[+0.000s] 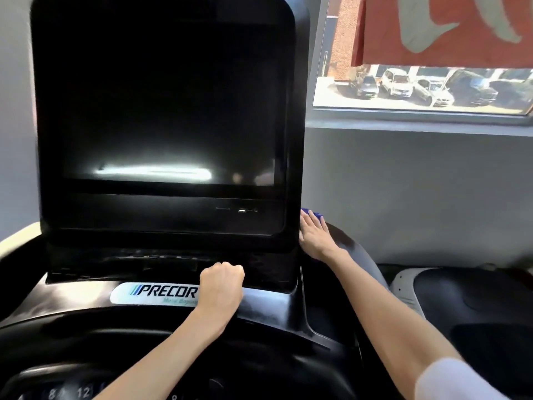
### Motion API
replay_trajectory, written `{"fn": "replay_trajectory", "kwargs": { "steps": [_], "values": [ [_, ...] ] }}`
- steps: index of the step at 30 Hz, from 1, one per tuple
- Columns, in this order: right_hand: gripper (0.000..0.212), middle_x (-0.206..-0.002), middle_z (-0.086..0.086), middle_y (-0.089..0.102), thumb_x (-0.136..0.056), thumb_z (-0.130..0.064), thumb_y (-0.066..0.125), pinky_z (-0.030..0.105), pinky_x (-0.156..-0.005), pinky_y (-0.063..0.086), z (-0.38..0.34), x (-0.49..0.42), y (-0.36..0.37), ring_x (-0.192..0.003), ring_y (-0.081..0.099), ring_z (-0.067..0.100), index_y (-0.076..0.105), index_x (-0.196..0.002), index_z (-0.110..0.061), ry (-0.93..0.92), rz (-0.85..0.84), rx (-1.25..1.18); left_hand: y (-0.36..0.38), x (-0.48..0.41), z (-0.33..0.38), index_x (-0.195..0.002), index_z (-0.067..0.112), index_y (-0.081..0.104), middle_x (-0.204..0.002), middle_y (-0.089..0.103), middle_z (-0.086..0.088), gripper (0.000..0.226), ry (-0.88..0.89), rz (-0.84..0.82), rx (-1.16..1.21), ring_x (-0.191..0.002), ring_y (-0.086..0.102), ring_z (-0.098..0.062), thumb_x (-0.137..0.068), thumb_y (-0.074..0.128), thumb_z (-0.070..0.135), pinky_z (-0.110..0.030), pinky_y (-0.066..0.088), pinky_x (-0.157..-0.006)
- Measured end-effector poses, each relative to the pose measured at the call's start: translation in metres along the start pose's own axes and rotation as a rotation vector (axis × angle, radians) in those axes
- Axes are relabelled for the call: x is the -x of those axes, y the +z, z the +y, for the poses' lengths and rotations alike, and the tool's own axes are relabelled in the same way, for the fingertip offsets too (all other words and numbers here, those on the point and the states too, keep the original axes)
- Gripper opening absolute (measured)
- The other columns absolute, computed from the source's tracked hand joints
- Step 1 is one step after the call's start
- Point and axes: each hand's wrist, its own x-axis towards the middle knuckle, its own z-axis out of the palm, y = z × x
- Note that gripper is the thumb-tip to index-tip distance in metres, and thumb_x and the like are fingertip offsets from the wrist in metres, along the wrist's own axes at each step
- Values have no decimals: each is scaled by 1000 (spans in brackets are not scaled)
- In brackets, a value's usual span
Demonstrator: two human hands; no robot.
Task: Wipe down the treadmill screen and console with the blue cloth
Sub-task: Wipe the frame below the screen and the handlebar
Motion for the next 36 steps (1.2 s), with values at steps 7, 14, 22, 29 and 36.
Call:
{"fn": "replay_trajectory", "kwargs": {
  "steps": [7, 14, 22, 29, 36],
  "values": [
    [56, -151, 14, 24, -100, -43, 20, 49, -115, 5, 36, 31, 0, -136, 24, 38, 17, -147, -12, 546, 123, 59, 0, 3, 1, -76, 26, 62, -70, 61, 5, 11, -80, -10, 77, -70, 61, -15, -82, 63, 17, -25, 34, -54],
    [70, -157, 14, -9, -97, -37, 35, 45, -115, -10, 36, 44, -1, -143, -11, 35, -1, -150, -10, 433, -19, -86, 10, 1, 2, -27, 15, 47, -28, 39, -1, 44, -7, 191, 51, -25, 42, -19, -9, 83, -1, -13, 23, -36],
    [84, -158, 7, -7, -92, -41, 50, 43, -116, -3, 12, -5, -13, -144, -8, 34, -4, -150, -14, -31, -122, 58, -12, 3, 7, -79, 21, 70, -79, 69, -1, 4, -112, 5, -81, -76, 67, -17, -75, 70, 21, -24, 36, -55],
    [97, -150, 23, 17, -83, -63, 49, 50, -113, 11, 22, 29, 6, -136, 19, 44, 10, -146, -1, 360, 97, 110, -5, 5, 5, -104, 21, 65, -102, 67, 1, 20, -119, -40, -163, -98, 64, -17, -94, 49, 26, -26, 44, -69],
    [97, -144, 30, 23, -85, -59, 52, 51, -107, 25, 36, 123, 17, -124, 37, 47, 9, -142, 5, 827, 97, 132, -6, 8, 5, -103, 20, 67, -100, 68, 0, 22, -106, -5, -150, -96, 65, -18, -94, 48, 26, -27, 47, -70]
  ]
}}
